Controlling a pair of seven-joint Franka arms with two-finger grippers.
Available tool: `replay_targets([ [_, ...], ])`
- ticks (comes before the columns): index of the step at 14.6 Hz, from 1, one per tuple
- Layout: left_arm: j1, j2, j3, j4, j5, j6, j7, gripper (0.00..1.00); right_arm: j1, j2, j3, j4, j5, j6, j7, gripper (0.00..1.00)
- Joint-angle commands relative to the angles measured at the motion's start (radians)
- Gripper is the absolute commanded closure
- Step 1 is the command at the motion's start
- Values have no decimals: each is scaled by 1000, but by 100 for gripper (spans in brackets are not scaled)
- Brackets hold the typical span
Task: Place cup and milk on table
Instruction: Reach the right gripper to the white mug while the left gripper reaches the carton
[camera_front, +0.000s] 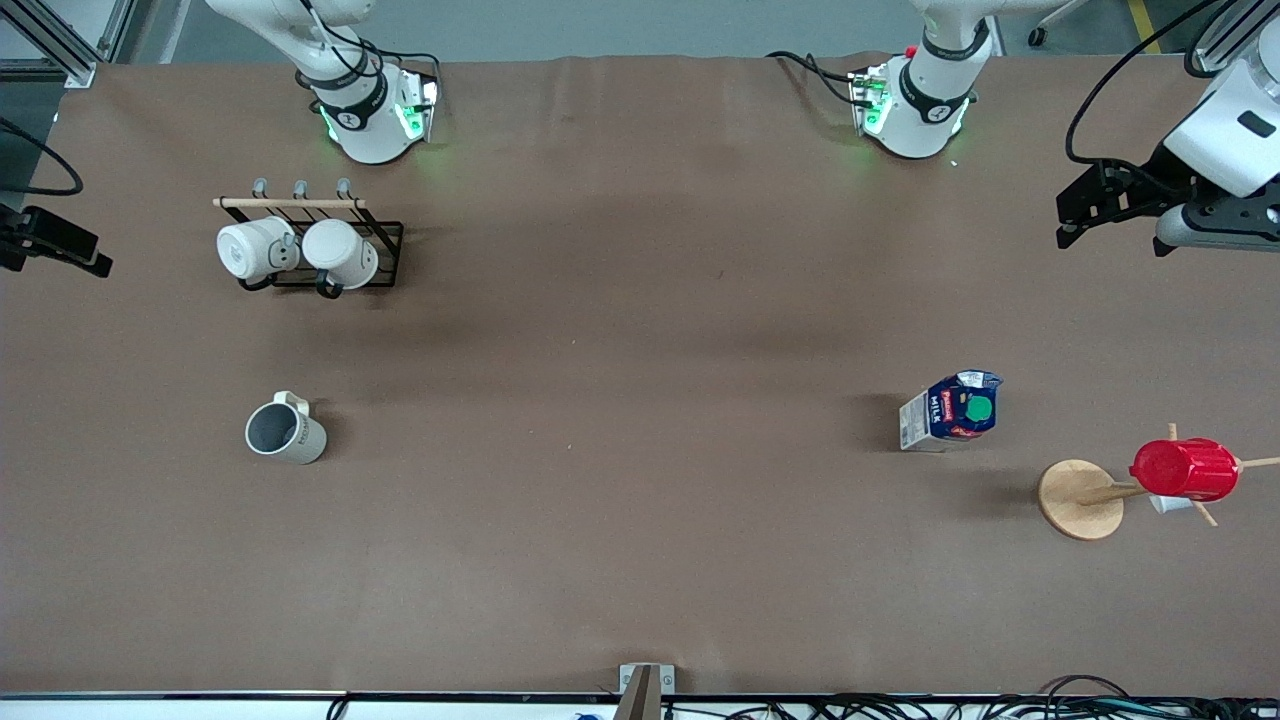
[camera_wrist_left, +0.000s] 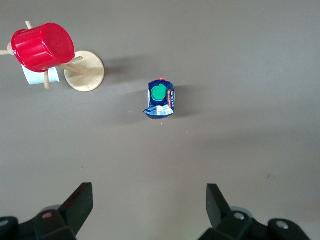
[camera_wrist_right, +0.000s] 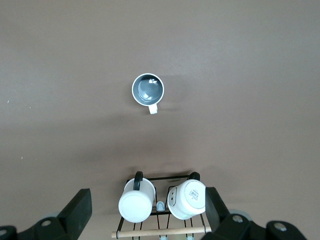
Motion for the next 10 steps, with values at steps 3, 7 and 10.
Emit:
replay_targets([
  [3,12,7,4,22,-5,-6,1,0,-10,-5,8,-1,-9,1,-3,0],
  [7,55,42,3,19,-7,0,44,0,-3,13,8,-3,-7,17,-11,0],
  [10,58,88,3,-22,-8,78,27,0,0,70,12,-10,-7,62,-11,0],
])
